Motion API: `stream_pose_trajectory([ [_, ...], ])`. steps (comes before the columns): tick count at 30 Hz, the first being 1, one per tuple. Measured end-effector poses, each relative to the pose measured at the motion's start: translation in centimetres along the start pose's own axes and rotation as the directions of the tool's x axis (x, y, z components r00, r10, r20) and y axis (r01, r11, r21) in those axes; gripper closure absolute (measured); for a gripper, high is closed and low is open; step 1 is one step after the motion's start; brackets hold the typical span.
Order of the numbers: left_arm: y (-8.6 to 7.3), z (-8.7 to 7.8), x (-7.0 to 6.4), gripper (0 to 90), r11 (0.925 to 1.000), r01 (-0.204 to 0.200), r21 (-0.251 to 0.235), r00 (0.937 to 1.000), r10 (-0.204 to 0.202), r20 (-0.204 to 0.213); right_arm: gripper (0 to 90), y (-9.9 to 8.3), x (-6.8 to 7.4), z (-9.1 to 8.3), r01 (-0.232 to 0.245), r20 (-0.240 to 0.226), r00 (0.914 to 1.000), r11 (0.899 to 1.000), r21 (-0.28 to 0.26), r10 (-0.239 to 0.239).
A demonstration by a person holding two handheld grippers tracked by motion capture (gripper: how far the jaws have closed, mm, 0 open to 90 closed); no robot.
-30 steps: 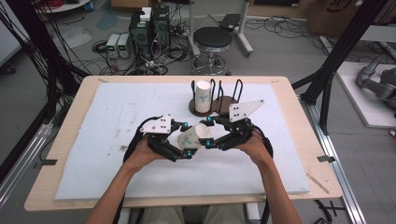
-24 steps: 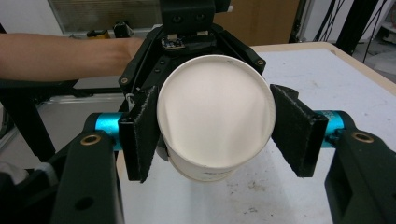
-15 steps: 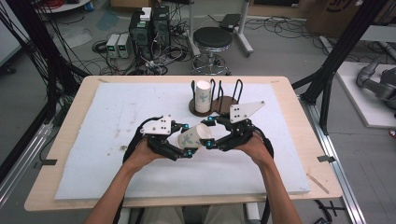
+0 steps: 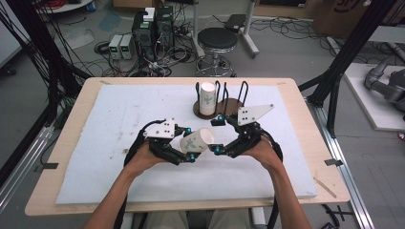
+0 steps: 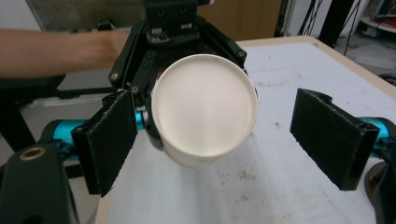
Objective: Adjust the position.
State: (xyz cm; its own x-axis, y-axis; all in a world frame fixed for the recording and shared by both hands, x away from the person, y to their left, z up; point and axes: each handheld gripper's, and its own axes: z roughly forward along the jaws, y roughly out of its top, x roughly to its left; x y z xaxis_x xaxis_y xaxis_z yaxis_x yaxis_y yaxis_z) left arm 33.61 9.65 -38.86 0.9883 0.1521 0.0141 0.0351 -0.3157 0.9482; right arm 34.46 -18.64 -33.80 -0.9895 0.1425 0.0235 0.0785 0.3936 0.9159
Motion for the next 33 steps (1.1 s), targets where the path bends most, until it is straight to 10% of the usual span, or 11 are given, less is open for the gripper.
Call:
stream_pose_trajectory([
  [6, 1.0, -1.3, -0.1, 29.7, 0.9904, -0.023, 0.136, 0.9996, 0.026, -0.014, 15.3, 0.3, 0.6, -0.4, 0.036, 0.011, 0.9992, 0.994, 0.101, -0.038],
  [11, 2.0, -1.9, -0.2, 29.9, 0.9617, -0.050, 0.269, 0.9986, 0.053, -0.005, 15.5, 0.9, 1.0, -0.2, 0.060, 0.027, 0.9974, 0.975, 0.213, -0.067],
  [27, 5.1, -0.9, -0.5, 29.9, 0.7920, -0.160, 0.589, 0.9871, 0.132, 0.091, 16.4, 2.7, 1.7, 2.3, 0.122, 0.012, 0.9887, 0.847, 0.517, -0.150],
  [33, 5.6, -0.7, -0.6, 29.9, 0.7898, -0.165, 0.591, 0.9863, 0.137, 0.092, 16.4, 3.0, 1.8, 3.0, 0.133, 0.003, 0.9872, 0.836, 0.533, -0.159],
])
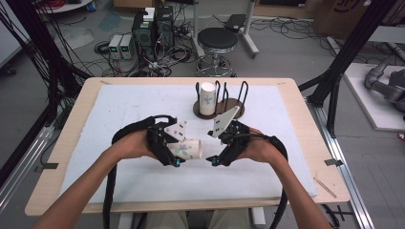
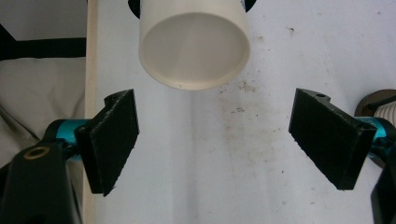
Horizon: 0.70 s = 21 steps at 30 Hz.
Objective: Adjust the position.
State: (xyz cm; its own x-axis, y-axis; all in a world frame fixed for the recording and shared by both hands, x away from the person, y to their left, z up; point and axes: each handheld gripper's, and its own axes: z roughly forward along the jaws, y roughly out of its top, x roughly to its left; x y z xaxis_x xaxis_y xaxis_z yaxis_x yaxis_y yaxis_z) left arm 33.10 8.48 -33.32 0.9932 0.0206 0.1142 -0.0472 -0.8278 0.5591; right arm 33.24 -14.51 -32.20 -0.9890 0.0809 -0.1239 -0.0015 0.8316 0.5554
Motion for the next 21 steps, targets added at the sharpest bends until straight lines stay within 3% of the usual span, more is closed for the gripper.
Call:
stream_pose_trajectory([
  [21, 1.5, 1.0, 0.1, 29.9, 0.9998, -0.010, -0.014, 0.9997, 0.010, 0.022, 16.4, 1.0, 0.2, 1.3, 0.025, -0.019, 0.9995, 1.000, 0.008, -0.025],
])
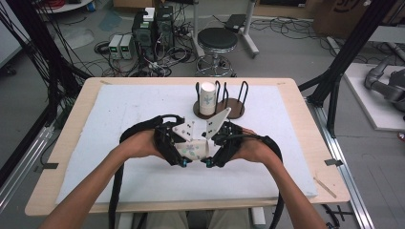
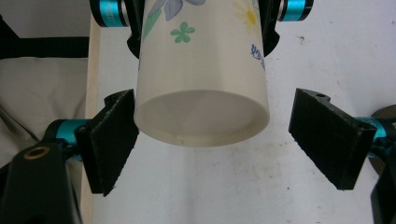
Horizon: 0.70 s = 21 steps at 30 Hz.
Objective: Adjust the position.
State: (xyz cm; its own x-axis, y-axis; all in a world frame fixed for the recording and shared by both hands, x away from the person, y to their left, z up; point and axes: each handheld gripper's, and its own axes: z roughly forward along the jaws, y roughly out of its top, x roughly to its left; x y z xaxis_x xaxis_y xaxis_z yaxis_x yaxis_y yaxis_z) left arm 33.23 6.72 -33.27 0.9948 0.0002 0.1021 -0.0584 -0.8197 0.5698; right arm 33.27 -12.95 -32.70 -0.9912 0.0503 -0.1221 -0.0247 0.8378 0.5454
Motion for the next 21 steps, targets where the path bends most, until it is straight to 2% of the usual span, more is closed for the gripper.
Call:
stream_pose_trajectory([
  [7, 0.02, 0.10, 0.08, 29.8, 1.0000, 0.004, 0.003, 1.0000, -0.004, 0.000, 16.5, 0.20, 0.10, 0.19, 0.001, -0.006, 1.0000, 1.000, 0.000, -0.001],
  [8, 0.03, 0.11, 0.10, 29.9, 1.0000, 0.000, 0.003, 1.0000, 0.000, 0.000, 19.2, 0.23, 0.09, 0.23, 0.004, -0.006, 1.0000, 1.000, -0.001, -0.004],
  [10, 0.02, 0.15, 0.12, 29.8, 1.0000, -0.001, 0.006, 1.0000, 0.001, -0.006, 33.6, 0.29, 0.10, 0.25, 0.013, -0.020, 0.9997, 1.000, 0.008, -0.013],
  [11, -0.04, 0.18, 0.12, 29.9, 1.0000, 0.002, 0.009, 1.0000, -0.002, -0.006, 35.1, 0.34, 0.12, 0.27, 0.015, -0.028, 0.9995, 1.000, 0.016, -0.015],
  [16, -0.18, 0.23, 0.24, 29.8, 0.9999, 0.005, 0.013, 1.0000, -0.005, -0.002, 36.9, 0.40, 0.13, 0.48, 0.017, -0.021, 0.9996, 1.000, 0.023, -0.016],
  [21, -0.46, 0.36, 0.20, 26.3, 0.9998, -0.002, -0.019, 1.0000, 0.002, -0.004, 36.9, 0.35, 0.09, 0.51, 0.013, -0.027, 0.9996, 1.000, 0.020, -0.012],
])
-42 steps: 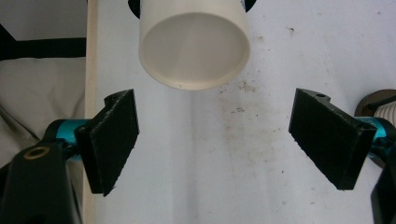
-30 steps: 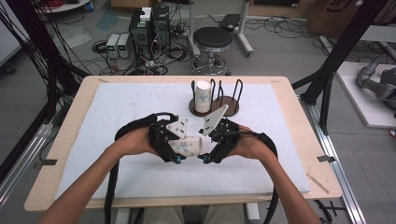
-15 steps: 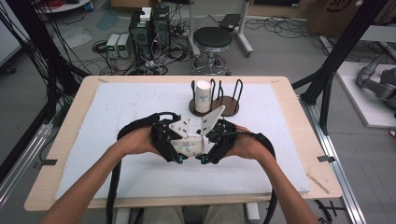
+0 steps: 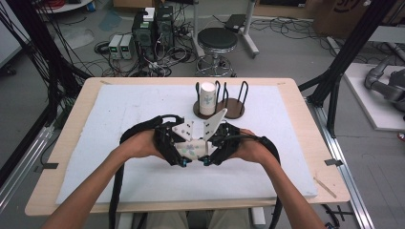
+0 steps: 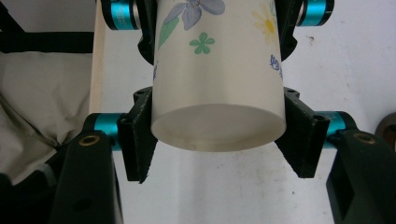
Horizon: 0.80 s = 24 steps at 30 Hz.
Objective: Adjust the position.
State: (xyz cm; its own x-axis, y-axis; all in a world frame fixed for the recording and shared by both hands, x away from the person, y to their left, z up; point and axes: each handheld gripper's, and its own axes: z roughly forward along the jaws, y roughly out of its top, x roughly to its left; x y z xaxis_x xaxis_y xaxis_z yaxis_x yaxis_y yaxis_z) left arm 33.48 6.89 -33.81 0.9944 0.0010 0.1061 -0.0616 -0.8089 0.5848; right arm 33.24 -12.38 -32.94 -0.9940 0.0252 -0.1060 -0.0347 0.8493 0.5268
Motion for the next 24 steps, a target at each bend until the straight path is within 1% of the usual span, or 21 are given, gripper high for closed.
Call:
stream_pose_trajectory([
  [2, -0.1, 0.0, 0.2, 17.8, 0.9999, 0.007, -0.012, 0.9999, -0.007, 0.016, 36.9, 0.0, 0.0, 0.1, 0.006, -0.008, 1.0000, 1.000, 0.003, -0.006],
  [3, -0.1, -0.1, 0.2, 15.3, 0.9997, 0.018, -0.015, 0.9998, -0.018, 0.003, 36.9, 0.0, 0.0, 0.2, 0.010, -0.007, 0.9999, 1.000, 0.006, -0.010],
  [4, -0.2, -0.2, 0.4, 14.9, 0.9993, 0.026, -0.027, 0.9996, -0.026, -0.005, 36.9, 0.0, 0.1, 0.2, 0.009, -0.010, 0.9999, 1.000, 0.007, -0.008],
  [5, -0.3, -0.3, 0.5, 14.7, 0.9987, 0.036, -0.034, 0.9993, -0.036, 0.000, 36.9, -0.1, 0.1, 0.3, 0.006, -0.012, 0.9999, 1.000, 0.008, -0.006],
  [8, -0.5, -0.4, 0.5, 13.8, 0.9979, 0.046, -0.045, 0.9989, -0.046, 0.009, 36.9, -0.2, 0.0, 0.3, -0.005, -0.015, 0.9999, 1.000, -0.003, 0.005],
  [12, -0.6, -0.5, 0.5, 13.8, 0.9979, 0.038, -0.052, 0.9992, -0.037, 0.013, 36.9, -0.3, -0.1, 0.4, -0.006, -0.019, 0.9998, 1.000, -0.001, 0.006],
  [17, -0.8, -1.1, 0.5, 13.8, 0.9940, 0.039, -0.102, 0.9992, -0.038, 0.012, 36.9, -0.6, -0.2, 0.4, -0.010, -0.020, 0.9998, 1.000, -0.008, 0.010],
  [20, -1.0, -1.9, 0.3, 13.8, 0.9845, 0.047, -0.169, 0.9988, -0.049, -0.003, 36.9, -1.0, -0.4, 0.3, -0.021, -0.016, 0.9997, 0.999, -0.027, 0.021],
  [22, -1.3, -2.4, 0.2, 13.8, 0.9757, 0.055, -0.212, 0.9982, -0.059, -0.012, 36.9, -1.4, -0.5, 0.2, -0.026, -0.018, 0.9995, 0.999, -0.047, 0.025],
  [23, -1.5, -2.7, 0.2, 13.8, 0.9712, 0.062, -0.230, 0.9973, -0.069, -0.023, 36.9, -1.6, -0.5, 0.1, -0.026, -0.015, 0.9996, 0.998, -0.058, 0.025],
  [24, -1.6, -2.9, 0.1, 13.8, 0.9652, 0.075, -0.250, 0.9962, -0.084, -0.024, 36.9, -1.8, -0.6, 0.1, -0.029, -0.015, 0.9995, 0.997, -0.066, 0.028],
])
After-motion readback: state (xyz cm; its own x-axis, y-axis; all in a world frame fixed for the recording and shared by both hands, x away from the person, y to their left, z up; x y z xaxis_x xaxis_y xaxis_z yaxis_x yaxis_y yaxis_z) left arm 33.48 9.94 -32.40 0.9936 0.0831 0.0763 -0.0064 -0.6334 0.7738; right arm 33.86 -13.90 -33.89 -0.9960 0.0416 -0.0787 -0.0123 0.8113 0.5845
